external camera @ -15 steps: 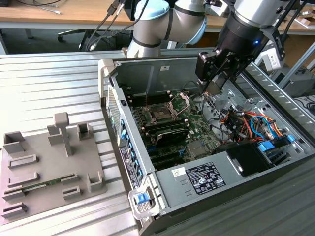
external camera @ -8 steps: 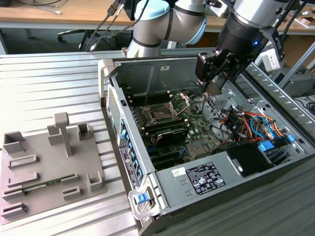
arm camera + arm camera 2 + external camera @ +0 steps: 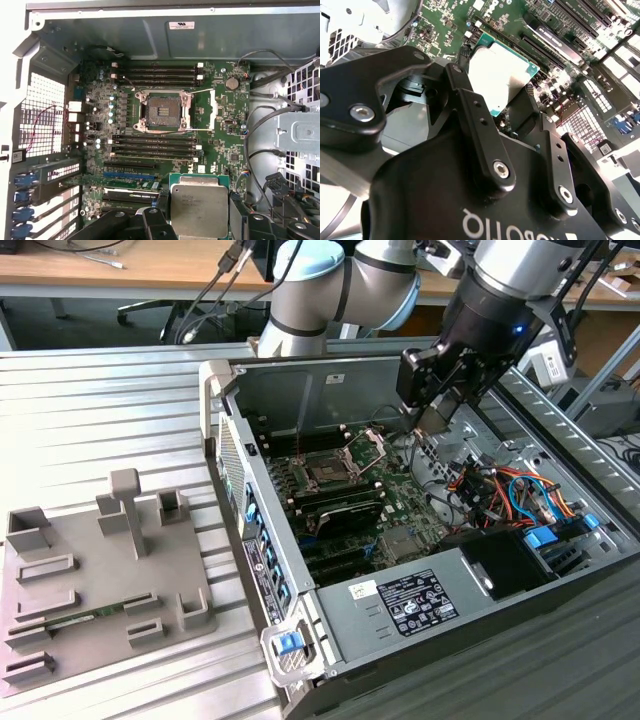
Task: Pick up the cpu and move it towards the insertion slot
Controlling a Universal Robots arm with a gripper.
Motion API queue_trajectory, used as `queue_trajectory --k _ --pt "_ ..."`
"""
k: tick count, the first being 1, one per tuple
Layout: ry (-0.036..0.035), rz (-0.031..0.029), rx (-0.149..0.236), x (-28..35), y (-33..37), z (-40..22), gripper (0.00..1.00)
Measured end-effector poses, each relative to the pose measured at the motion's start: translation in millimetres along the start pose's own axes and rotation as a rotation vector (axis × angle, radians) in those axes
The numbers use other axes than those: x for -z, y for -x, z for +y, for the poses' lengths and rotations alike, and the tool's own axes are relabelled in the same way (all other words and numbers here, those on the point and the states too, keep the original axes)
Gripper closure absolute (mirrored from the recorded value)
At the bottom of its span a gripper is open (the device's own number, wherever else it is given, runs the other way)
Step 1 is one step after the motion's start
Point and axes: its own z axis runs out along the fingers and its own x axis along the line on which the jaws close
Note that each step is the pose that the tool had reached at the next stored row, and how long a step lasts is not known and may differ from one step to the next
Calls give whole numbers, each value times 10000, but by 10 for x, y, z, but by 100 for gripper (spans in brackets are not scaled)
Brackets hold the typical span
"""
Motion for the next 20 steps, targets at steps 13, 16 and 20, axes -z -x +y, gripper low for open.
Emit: queue_trajectory --k 13,16,20 --pt "0 0 0 -27 0 -1 45" --pt "0 0 0 -33 0 -2 45" --pt "1 0 0 -39 0 -2 45"
